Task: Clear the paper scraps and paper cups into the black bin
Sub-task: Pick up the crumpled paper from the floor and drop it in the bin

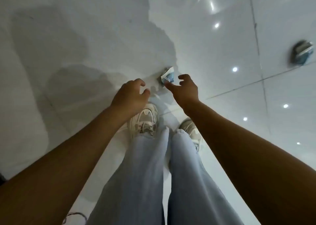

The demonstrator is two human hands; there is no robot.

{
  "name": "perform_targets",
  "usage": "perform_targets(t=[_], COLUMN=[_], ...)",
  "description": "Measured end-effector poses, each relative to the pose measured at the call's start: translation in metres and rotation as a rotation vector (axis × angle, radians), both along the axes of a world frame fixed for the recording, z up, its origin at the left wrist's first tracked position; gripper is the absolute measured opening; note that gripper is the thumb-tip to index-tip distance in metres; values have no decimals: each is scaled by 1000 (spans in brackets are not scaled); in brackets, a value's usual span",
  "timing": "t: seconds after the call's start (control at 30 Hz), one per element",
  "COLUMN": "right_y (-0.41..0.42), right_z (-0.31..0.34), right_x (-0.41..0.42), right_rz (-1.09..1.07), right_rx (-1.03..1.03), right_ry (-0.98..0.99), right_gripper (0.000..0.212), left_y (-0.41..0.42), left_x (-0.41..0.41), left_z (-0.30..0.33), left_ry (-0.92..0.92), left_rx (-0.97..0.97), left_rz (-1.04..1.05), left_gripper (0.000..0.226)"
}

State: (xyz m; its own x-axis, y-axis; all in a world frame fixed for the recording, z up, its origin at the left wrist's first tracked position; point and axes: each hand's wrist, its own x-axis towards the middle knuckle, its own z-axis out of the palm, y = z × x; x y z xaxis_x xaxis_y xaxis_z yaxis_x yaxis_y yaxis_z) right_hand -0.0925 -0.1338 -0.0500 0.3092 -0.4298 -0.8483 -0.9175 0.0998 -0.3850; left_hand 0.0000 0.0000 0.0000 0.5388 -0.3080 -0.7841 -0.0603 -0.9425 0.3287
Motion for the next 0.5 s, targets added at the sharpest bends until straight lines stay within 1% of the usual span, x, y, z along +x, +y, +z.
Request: perform_targets(t=[0.1, 0.2, 0.3, 0.43, 0.5], right_y=[6, 16, 18, 20, 22], right_z=[-29, -50, -62, -61, -50], right_x=[6, 9, 12, 12, 9], right_rz=[-58, -68, -3, 25, 49], right_rx=[-27, -94, -157, -130, -114], right_ry=[-15, -32, -44, -59, -104], right_gripper=[72, 74, 71, 64, 60], left_y=[1, -1, -7, -20, -28], left_x=[2, 2, 4, 8, 8], left_z=[-31, -48, -61, -67, -62], left_ry=[64, 96, 93, 130, 153], left_rx=[19, 13, 10, -16, -37], left_rz=[169, 240, 277, 381, 420], left_gripper=[33, 32, 30, 31, 34])
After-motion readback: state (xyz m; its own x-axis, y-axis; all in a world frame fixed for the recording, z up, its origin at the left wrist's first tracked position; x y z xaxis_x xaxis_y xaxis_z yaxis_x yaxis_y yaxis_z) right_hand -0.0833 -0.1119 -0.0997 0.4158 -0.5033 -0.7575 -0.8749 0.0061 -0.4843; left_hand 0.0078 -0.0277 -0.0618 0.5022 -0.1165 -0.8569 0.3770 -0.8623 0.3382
